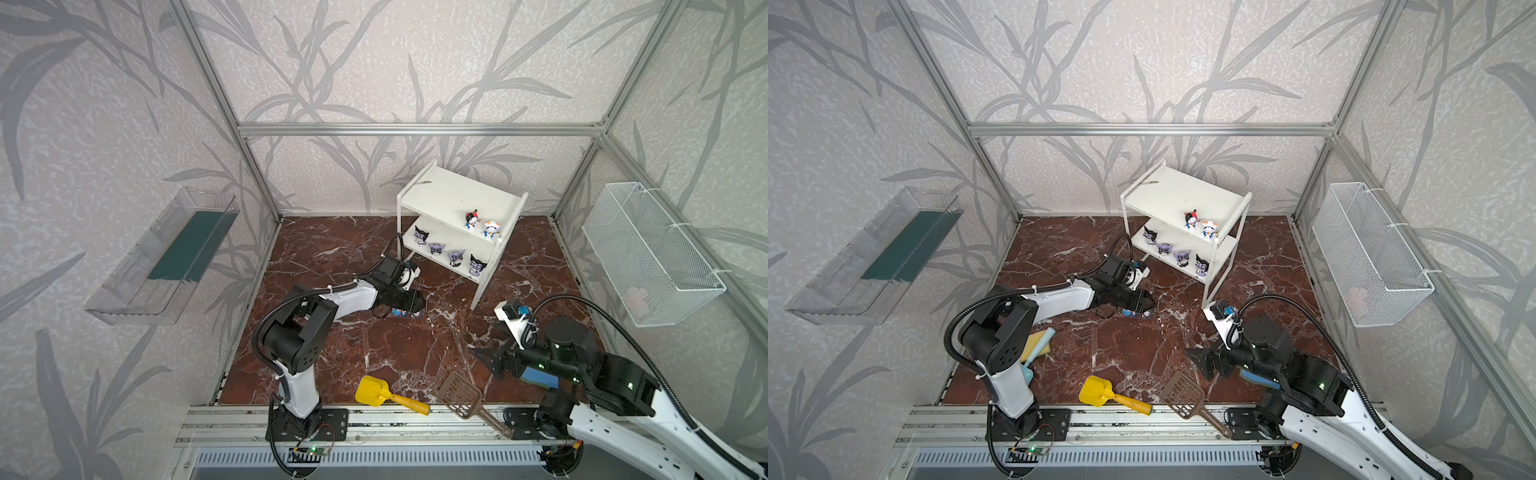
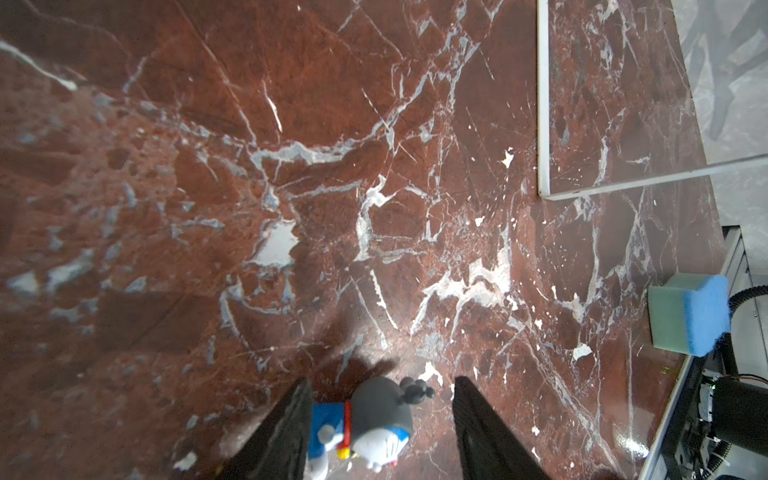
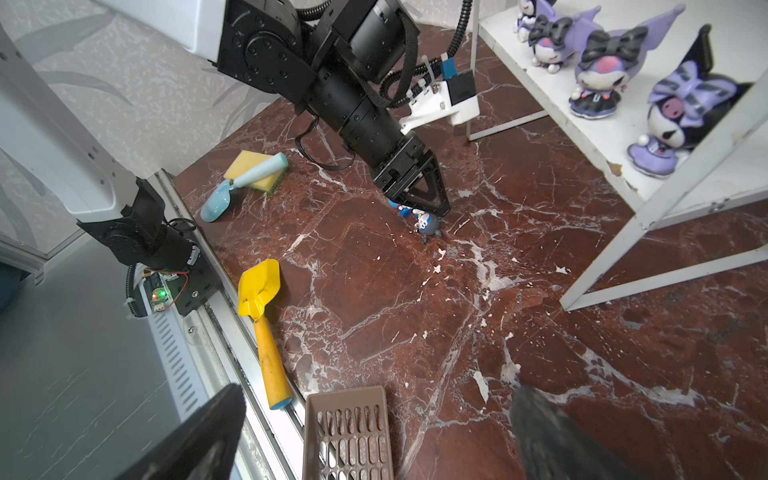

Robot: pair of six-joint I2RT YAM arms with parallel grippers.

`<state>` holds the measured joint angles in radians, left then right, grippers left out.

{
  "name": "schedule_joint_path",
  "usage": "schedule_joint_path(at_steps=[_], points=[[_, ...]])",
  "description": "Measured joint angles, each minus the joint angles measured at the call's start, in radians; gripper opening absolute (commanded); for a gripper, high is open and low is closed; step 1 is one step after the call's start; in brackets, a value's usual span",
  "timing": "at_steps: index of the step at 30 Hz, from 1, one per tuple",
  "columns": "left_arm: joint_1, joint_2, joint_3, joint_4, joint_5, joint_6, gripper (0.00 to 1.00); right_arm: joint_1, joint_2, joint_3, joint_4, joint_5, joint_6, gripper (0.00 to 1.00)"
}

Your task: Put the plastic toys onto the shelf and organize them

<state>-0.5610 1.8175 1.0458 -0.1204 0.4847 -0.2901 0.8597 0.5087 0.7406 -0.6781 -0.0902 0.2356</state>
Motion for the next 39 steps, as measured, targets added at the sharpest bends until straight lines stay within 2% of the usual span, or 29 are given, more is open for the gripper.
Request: schedule_joint_path(at_steps=[17,23,28,39], points=[[-0.087,-0.033,-0.081,-0.040,0.027,-0.009,0.57,0.000,-0.014,-0.012,0.000,0.003,0.000,0.99],[-0.107,-0.051,-0.078,-0.076,-0.034,-0.005,0.59,0.000,-0.014,-0.019,0.000,0.003,0.000,0.99],[-0.114,-0.051,-0.014,-0.151,-0.121,0.002,0.59,0.000,-0.018,-0.019,0.000,0.004,0.000,0.99],[-0.158,-0.029,0.068,-0.200,-0.224,0.002,0.52,0.000,-0.028,-0.019,0.001,0.003,-0.001,0.99]])
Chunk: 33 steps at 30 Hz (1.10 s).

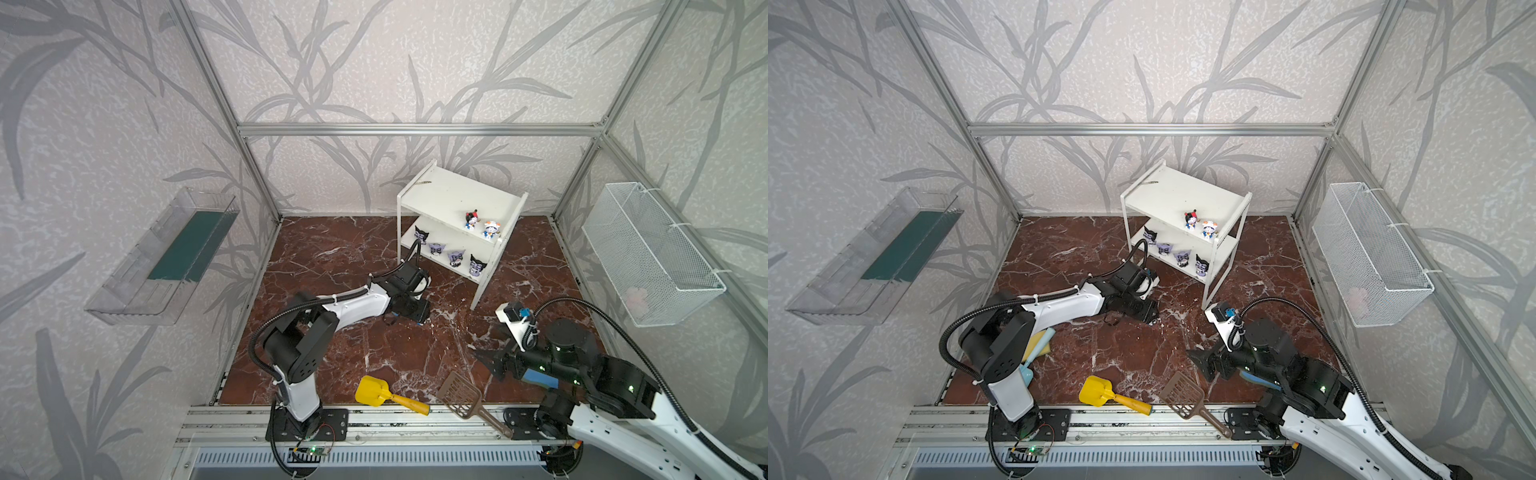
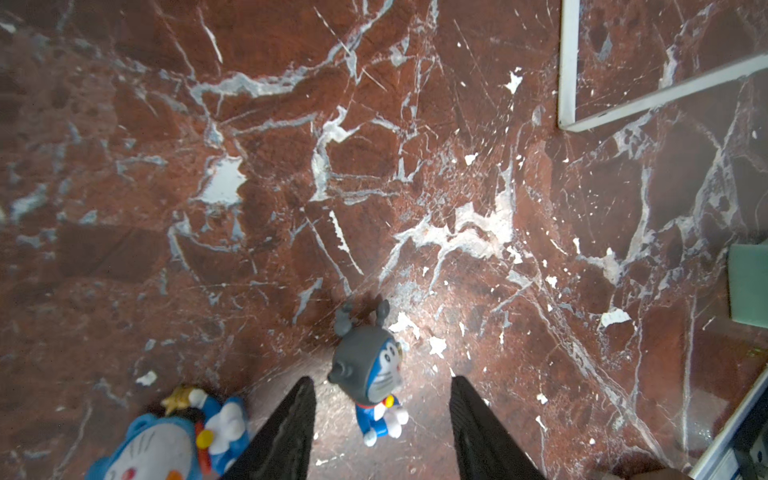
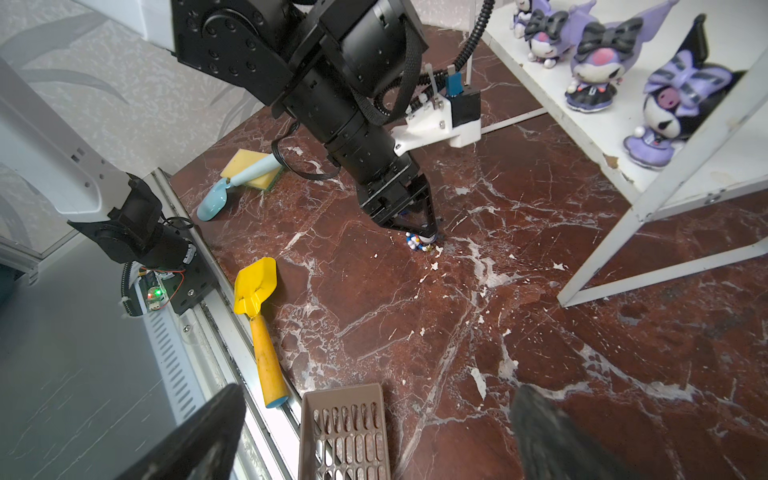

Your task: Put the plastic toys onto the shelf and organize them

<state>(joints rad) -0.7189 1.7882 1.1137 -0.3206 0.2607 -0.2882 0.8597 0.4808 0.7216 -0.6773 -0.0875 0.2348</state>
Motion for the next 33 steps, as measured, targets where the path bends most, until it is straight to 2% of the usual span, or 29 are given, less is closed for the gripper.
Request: schedule_joint_path(at_steps=[5,17,23,33], points=[[-0.028,0.029,0.018,-0.028,-0.050,-0.004,0.48,0.000,0.004,0.000,0.000,-0.015,-0.001,0.99],[-0.065,0.070,0.066,-0.055,-0.184,-0.020,0.46,0.000,0.015,0.000,0.000,-0.030,-0.004,0.99],[-0.069,0.086,0.081,-0.068,-0.208,-0.020,0.40,0.000,0.015,0.000,0.000,-0.030,-0.004,0.99],[-0.072,0.109,0.083,-0.068,-0.208,-0.019,0.42,0.000,0.014,0.000,0.000,-0.031,-0.004,0.99]])
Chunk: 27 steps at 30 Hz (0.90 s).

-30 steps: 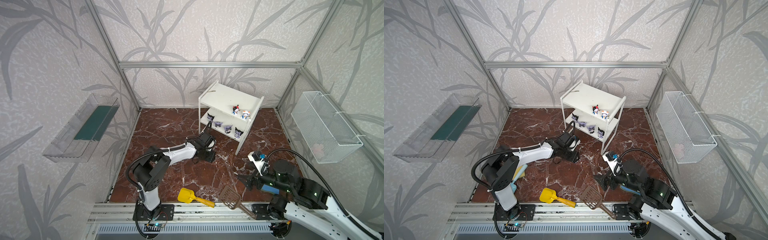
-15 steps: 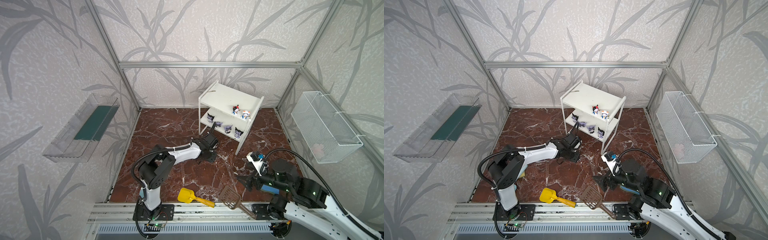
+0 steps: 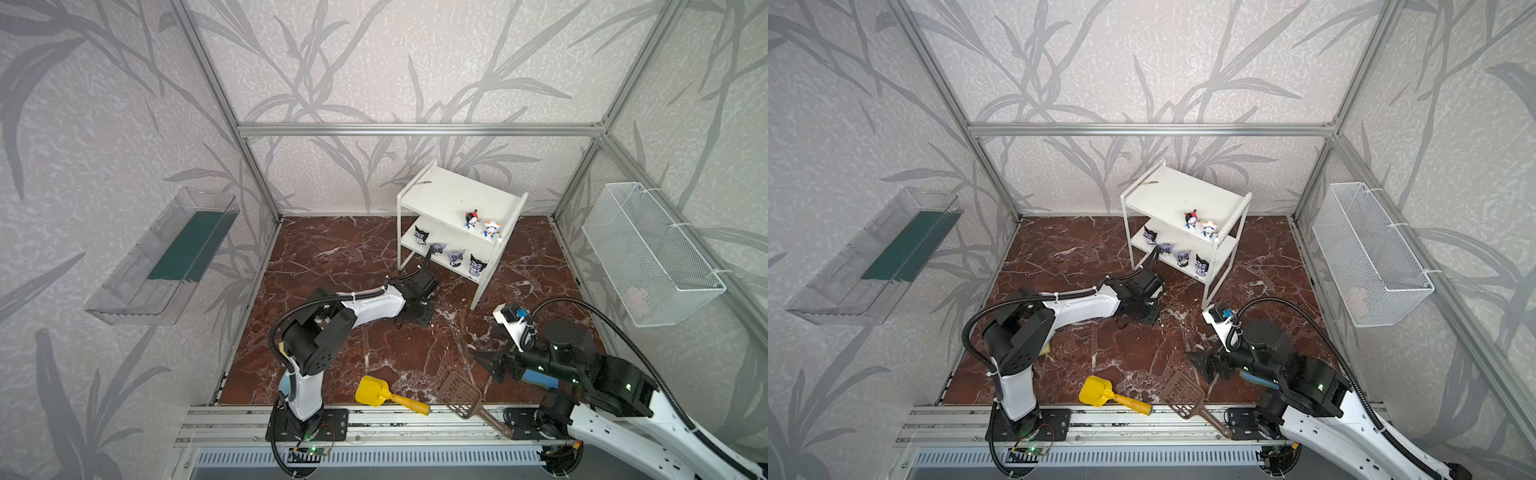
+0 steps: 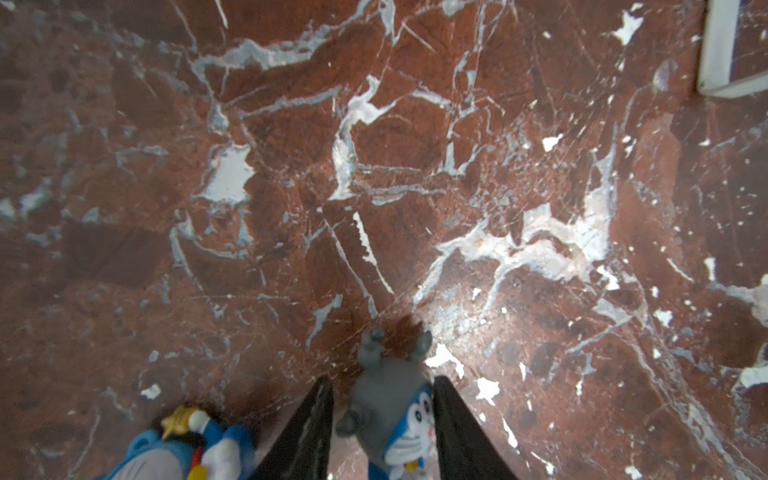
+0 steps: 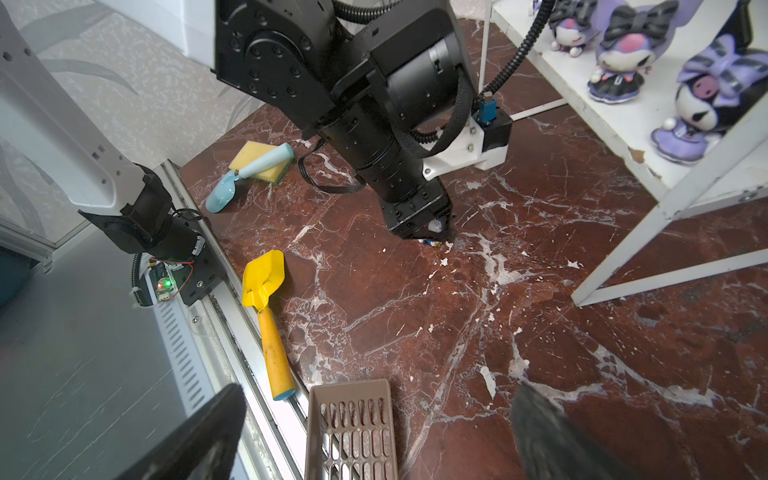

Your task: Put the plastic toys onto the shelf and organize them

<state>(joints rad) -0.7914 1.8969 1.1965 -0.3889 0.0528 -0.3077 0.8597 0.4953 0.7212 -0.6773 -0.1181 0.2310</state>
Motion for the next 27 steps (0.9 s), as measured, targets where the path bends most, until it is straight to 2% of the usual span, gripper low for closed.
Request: schedule_joint_path(at_steps=[5,12,18,27], points=[[-0.001,0.006,0.002,-0.001,-0.003,-0.001,0.36,0.000,0.000,0.000,0.000,0.000,0.000,0.99],[0.000,-0.033,-0.018,0.000,-0.003,0.001,0.35,0.000,0.000,0.000,0.000,-0.002,0.000,0.99],[0.000,-0.219,-0.092,-0.010,-0.002,0.005,0.35,0.000,0.002,0.000,0.000,-0.008,-0.002,0.99],[0.014,-0.604,-0.190,0.027,-0.018,0.052,0.38,0.001,0.058,0.021,0.006,-0.019,-0.031,0.99]])
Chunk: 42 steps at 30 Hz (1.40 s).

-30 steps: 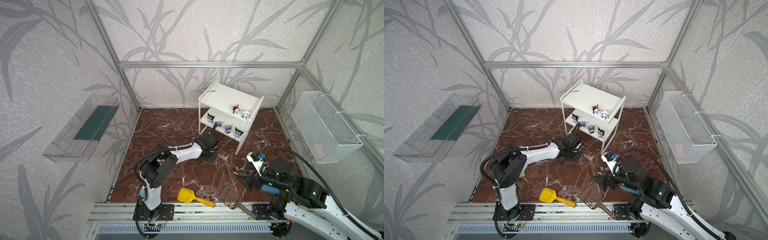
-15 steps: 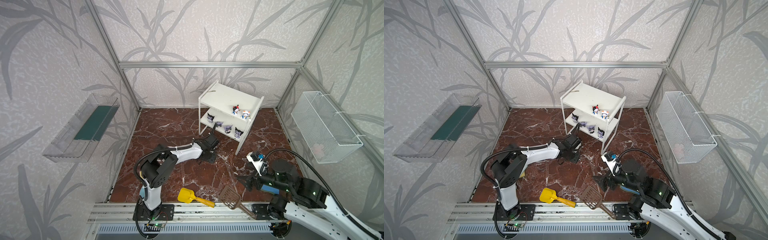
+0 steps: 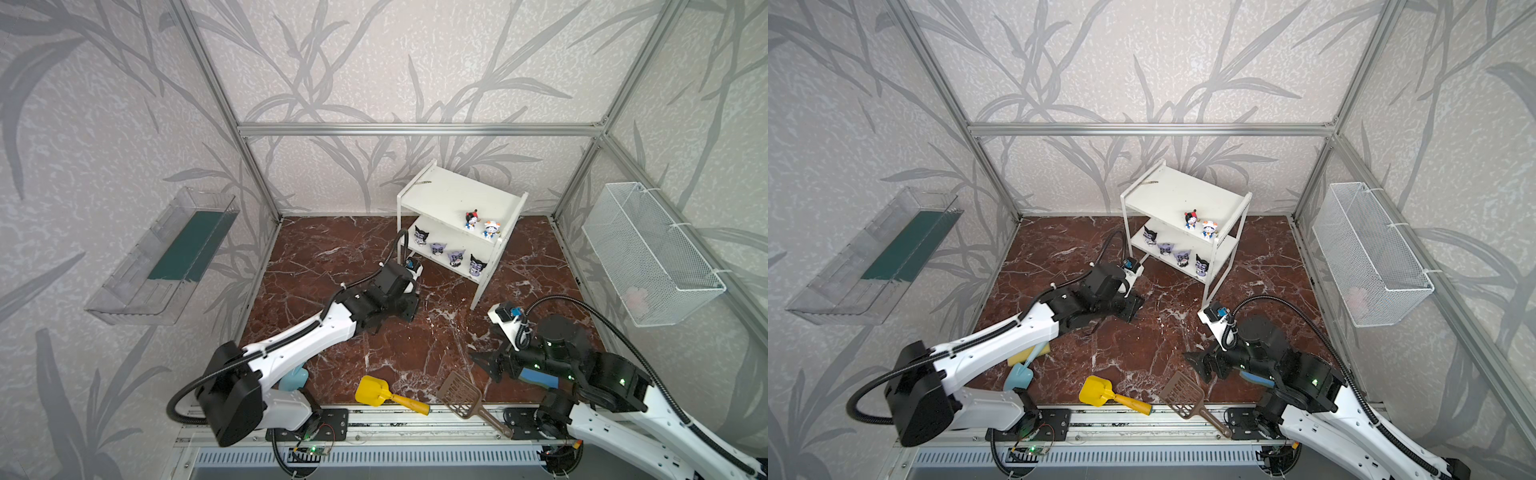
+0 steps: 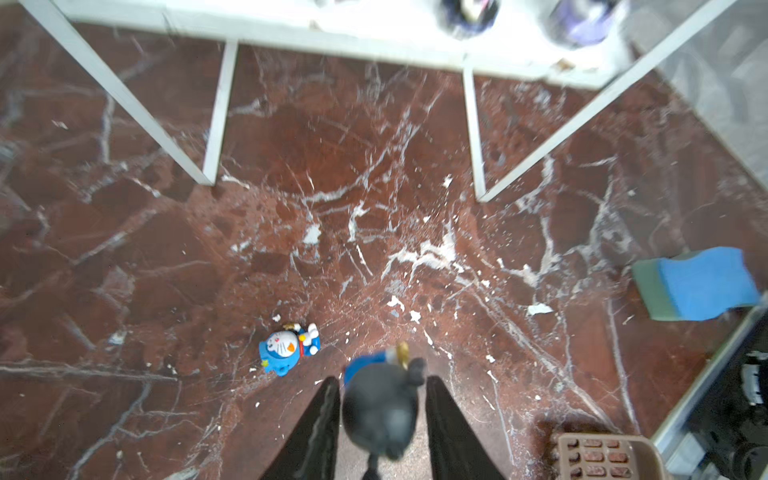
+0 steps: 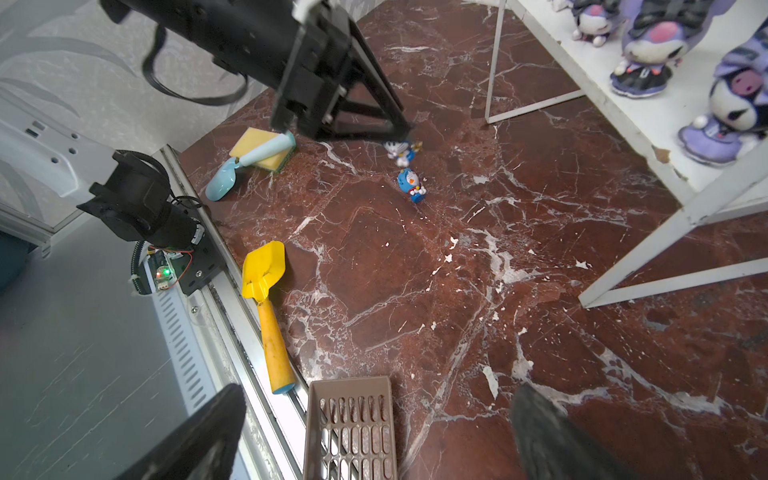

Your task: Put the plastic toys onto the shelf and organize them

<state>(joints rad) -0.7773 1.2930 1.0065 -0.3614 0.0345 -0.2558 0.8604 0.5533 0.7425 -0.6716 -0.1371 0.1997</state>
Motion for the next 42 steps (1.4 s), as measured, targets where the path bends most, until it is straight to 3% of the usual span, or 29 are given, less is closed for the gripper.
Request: schedule_joint_path(at_steps=[6,14,27,31,36,42], points=[[0.076,-0.113,0.033,0.069,0.050,0.074,0.37,0.000,0.039,0.072,0.017,-0.001,-0.037,0.99],[0.158,-0.040,0.216,0.138,0.154,0.132,0.36,0.000,0.068,0.139,0.015,0.007,-0.078,0.99],[0.158,0.008,-0.193,0.247,0.188,-0.026,0.50,0.000,0.021,0.066,0.005,0.016,-0.062,0.99],[0.158,0.132,-0.212,0.300,0.229,-0.058,0.53,0.000,0.020,0.054,0.002,0.017,-0.054,0.99],[0.158,0.279,-0.210,0.348,0.242,-0.102,0.65,0.000,0.012,0.052,-0.001,0.023,-0.047,0.99],[0.159,0.356,-0.185,0.351,0.210,-0.132,0.72,0.000,-0.004,0.051,-0.012,0.029,-0.043,0.99]])
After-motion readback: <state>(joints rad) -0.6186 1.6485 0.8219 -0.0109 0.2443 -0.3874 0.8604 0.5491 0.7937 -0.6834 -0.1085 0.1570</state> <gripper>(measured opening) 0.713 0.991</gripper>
